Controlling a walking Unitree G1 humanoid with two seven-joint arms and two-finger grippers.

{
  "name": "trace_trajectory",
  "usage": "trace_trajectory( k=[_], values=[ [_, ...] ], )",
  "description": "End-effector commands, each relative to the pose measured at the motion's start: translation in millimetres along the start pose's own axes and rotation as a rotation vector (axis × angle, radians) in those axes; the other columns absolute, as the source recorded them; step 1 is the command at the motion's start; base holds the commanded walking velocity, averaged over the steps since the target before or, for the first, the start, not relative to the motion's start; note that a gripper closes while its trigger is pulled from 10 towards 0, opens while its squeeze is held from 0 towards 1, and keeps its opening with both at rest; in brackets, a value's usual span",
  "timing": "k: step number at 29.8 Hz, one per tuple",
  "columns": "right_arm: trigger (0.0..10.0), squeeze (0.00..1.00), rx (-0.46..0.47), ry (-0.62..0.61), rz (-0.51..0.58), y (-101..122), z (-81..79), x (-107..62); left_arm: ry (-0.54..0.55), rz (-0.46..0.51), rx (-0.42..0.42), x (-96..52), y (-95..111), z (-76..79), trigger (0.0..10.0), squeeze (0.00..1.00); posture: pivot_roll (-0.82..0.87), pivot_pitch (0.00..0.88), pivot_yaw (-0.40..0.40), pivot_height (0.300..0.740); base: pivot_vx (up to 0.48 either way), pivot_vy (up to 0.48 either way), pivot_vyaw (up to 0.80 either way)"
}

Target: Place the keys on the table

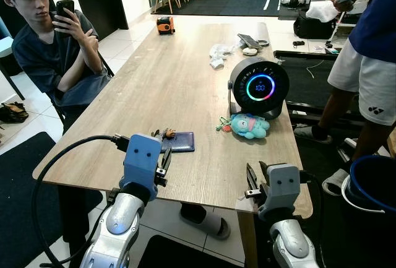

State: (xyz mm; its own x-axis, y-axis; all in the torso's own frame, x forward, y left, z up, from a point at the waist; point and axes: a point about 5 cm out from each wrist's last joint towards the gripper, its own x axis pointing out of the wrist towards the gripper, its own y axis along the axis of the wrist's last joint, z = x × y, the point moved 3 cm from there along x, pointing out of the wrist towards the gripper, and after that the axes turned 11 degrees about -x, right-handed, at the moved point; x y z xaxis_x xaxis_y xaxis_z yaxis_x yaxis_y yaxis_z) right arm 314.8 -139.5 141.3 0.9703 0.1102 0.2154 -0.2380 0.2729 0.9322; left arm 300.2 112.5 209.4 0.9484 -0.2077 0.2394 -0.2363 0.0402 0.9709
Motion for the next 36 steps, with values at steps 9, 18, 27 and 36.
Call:
trace_trajectory(
  k=[9,18,27,36],
  values=[
    [10.0,0.00,-0.002,0.020,-0.018,-3.2,-5.8,-0.3,0.018,-0.007,0.009,0.6,-2.7,-2.6,10.0,0.00,0.06,0.172,0.102,0.740,-0.257,0.000,0.00],
    [10.0,0.00,0.001,0.020,-0.019,-3.3,-6.5,0.0,0.018,-0.007,0.012,1.0,-2.3,-2.6,10.0,0.00,0.06,0.174,0.103,0.740,-0.277,0.000,0.00],
    [10.0,0.00,0.001,0.020,-0.021,-3.9,-7.1,0.1,0.017,-0.009,0.015,0.9,-2.5,-2.3,10.0,0.00,0.06,0.174,0.104,0.740,-0.281,0.000,0.00],
    [10.0,0.00,0.000,0.021,-0.020,-3.7,-7.4,0.5,0.017,-0.009,0.014,1.0,-2.9,-2.0,10.0,0.00,0.06,0.175,0.103,0.740,-0.280,0.000,0.00]
  ],
)
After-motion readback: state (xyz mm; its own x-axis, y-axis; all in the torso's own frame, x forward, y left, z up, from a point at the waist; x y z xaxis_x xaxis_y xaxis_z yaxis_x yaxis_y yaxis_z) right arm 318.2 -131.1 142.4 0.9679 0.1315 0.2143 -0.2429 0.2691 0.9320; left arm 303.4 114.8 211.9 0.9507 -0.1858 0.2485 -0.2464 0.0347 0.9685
